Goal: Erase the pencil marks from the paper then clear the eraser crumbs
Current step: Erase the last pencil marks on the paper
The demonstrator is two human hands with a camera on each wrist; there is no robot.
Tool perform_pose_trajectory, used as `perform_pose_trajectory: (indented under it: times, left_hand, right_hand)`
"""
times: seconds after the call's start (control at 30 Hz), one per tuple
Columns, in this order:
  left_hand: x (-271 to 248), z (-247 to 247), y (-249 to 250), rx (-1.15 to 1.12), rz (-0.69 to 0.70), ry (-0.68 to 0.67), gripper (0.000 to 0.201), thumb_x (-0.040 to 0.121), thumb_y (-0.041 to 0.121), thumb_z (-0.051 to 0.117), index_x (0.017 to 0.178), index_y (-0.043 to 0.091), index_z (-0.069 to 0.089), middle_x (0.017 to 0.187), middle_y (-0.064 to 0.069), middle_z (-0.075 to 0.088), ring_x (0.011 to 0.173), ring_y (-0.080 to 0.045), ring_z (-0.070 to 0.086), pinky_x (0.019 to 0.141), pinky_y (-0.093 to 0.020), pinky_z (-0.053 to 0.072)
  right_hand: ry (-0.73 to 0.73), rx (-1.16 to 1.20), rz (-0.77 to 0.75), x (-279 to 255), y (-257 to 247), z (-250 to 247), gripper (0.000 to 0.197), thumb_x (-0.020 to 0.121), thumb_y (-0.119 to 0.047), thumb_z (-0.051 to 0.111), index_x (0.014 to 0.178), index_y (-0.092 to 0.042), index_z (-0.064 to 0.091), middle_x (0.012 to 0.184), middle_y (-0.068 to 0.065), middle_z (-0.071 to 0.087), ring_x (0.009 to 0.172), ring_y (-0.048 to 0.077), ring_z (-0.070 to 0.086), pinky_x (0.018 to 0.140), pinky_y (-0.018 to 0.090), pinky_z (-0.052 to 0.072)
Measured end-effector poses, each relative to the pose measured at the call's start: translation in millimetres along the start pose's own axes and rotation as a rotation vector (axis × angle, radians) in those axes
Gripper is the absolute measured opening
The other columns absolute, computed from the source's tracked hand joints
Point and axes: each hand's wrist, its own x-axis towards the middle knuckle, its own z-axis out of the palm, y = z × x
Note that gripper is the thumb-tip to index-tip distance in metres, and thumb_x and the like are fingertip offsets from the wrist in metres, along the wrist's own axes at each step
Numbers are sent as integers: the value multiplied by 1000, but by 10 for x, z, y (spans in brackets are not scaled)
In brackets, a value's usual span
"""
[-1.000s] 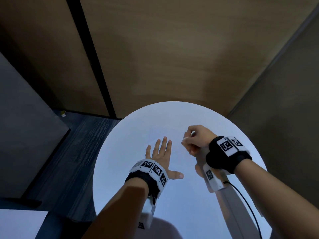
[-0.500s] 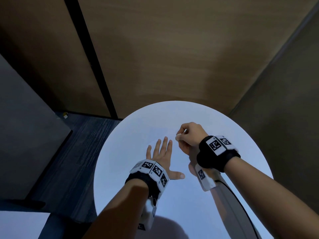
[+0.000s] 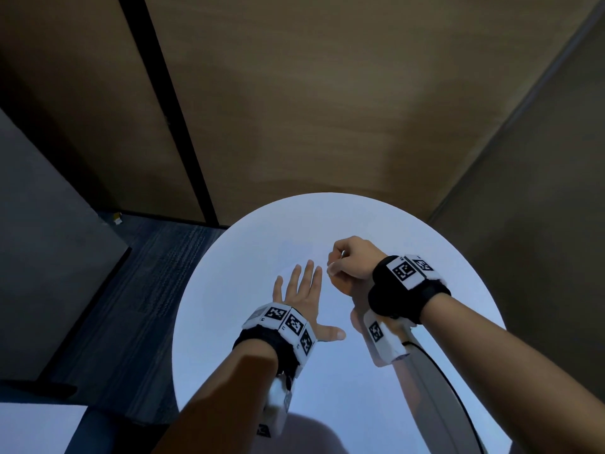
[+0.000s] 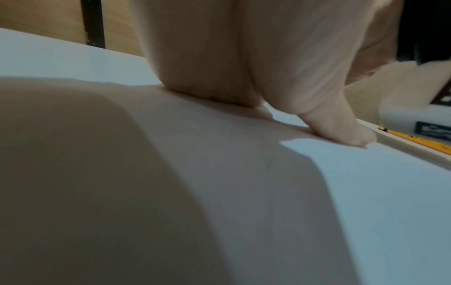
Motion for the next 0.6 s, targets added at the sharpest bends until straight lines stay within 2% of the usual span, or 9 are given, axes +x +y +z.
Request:
perform_pose_trajectory:
  times: [0.17,0.33,0.5,0.6]
  left_hand:
    - [5,-2,2,14,-5,0,116,78,73,50,145,17,-27,150,0,-36,140,-21,-31,111,-49,-18]
    - [6,12,0,16,-7,4,116,78,74,49,145,17,-27,151,-1,-36,140,-22,-30,111,-49,-18]
    - [18,-5,6,20,-13,-8,116,79,73,49,145,18,-28,150,0,-37,140,-22,-31,111,-49,-18]
    - [13,4,6,18,-9,-5,115,79,73,50,145,18,-27,150,0,-36,140,-22,-31,111,-49,-18]
  right_hand:
    - [145,4,9,16,5,47,5,89,-14,59,85,-11,57,98,10,65,85,19,53,70,26,39]
    - [43,-47,-16,8,20,36,6,87,-14,58,81,-11,58,102,9,67,86,18,54,73,26,42]
    - [193,-24,-7,39,23,75,7,91,-13,54,86,-10,54,104,11,65,93,24,56,72,26,38]
    - [126,-39,-40,11,47,77,5,89,-12,55,85,-10,56,103,10,66,88,20,55,72,26,40]
